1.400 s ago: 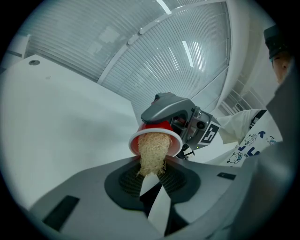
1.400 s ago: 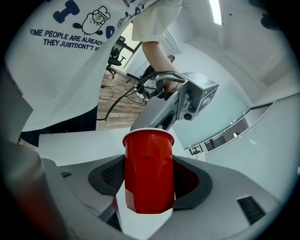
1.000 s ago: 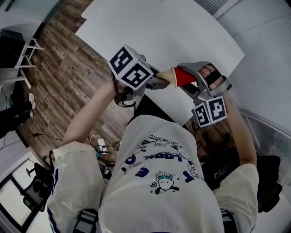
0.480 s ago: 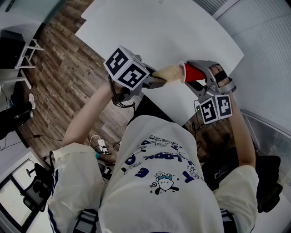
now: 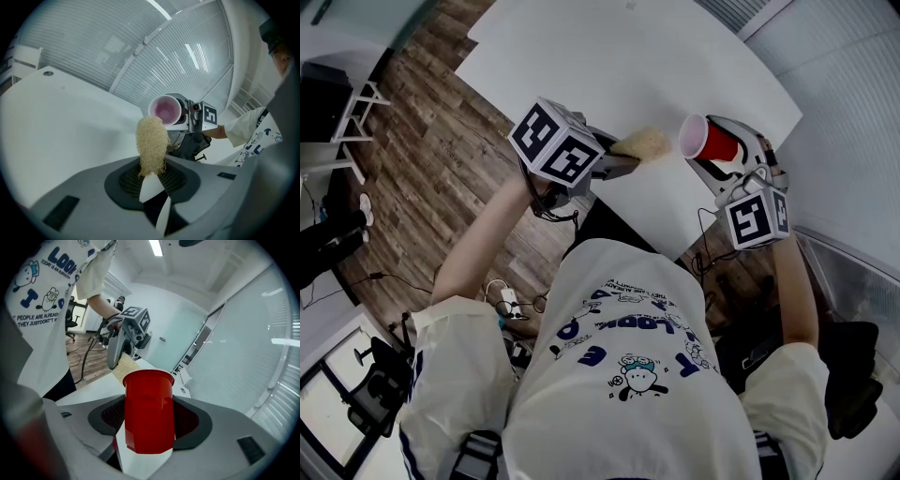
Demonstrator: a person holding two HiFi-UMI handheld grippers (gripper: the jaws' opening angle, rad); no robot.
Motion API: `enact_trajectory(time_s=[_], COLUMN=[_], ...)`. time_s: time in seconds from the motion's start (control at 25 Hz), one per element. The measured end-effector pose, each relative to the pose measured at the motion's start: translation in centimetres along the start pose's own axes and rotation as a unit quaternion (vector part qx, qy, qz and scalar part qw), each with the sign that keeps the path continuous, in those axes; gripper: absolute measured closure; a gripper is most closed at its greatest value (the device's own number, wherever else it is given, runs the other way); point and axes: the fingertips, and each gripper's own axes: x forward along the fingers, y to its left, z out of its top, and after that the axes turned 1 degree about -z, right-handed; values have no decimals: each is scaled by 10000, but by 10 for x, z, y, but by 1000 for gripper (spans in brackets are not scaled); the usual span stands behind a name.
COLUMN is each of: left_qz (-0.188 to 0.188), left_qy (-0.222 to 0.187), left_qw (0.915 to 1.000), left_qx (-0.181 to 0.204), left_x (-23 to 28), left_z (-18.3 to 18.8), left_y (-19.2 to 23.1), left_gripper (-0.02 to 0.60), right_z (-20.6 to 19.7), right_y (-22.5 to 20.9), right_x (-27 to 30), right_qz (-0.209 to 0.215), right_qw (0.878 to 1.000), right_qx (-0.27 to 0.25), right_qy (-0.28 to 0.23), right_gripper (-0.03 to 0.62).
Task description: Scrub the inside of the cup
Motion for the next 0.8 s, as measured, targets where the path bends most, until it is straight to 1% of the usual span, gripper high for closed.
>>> enact_trajectory(time_s=[0.12,0.2,0.32,0.48,0.6,0.72,0.8], left_qz=[116,227,531,964,1289,1653,1756], left_qy=[-314,-519,-715,-1041,-1328,-1634,-1771], left_qw=[9994,9983,9958,9895,9822,9715,9671], left_qx=[69,105,211,278,326,464,502], left_x=[-4,-6,-8,-13,-20,-26,-30], left_z=[12,20,28,42,54,66,71], left_y=[-1,0,6,13,16,17,18], left_gripper=[479,479,479,479,479,479,479], right_z=[6,9,11,13,16,16,17], right_y=[-7,-14,-26,-44,-54,-63,-69], right_x=[-4,-6,-9,-16,-19,-22,-23], right_qz=[-128,-246,-475,-899,-1131,-1386,-1541], right_qw=[9982,9935,9806,9623,9430,9186,9025], right_qx=[536,1034,1778,2369,2902,3438,3726], right_qy=[-246,-410,-678,-986,-1173,-1367,-1513], right_gripper=[307,307,307,307,307,307,307])
